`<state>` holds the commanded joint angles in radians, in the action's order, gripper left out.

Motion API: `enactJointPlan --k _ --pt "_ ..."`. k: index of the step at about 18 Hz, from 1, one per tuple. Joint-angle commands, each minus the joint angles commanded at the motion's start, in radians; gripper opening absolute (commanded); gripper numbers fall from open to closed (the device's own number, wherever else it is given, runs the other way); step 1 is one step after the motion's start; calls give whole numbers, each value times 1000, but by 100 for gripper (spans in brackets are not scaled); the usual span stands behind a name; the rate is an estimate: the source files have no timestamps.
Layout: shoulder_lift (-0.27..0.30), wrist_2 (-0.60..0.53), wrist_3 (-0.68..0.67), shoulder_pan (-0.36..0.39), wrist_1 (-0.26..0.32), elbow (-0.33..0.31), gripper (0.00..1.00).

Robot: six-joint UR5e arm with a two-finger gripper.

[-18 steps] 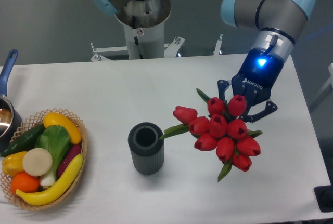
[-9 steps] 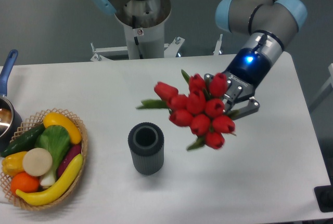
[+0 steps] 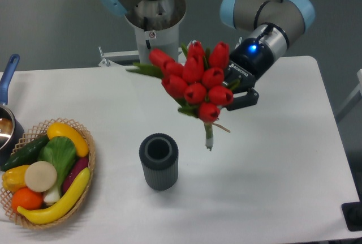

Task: Insert the flowers into the vase
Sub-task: 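Carry the tulip bouquet over the dark grey vase, stems down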

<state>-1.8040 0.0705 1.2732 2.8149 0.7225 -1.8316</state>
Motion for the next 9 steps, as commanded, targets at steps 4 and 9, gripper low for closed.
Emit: enactJointPlan --k 4,9 --pt "-6 12 -5 -37 2 -2 10" --pt "-14 12 -8 -67 5 -9 10"
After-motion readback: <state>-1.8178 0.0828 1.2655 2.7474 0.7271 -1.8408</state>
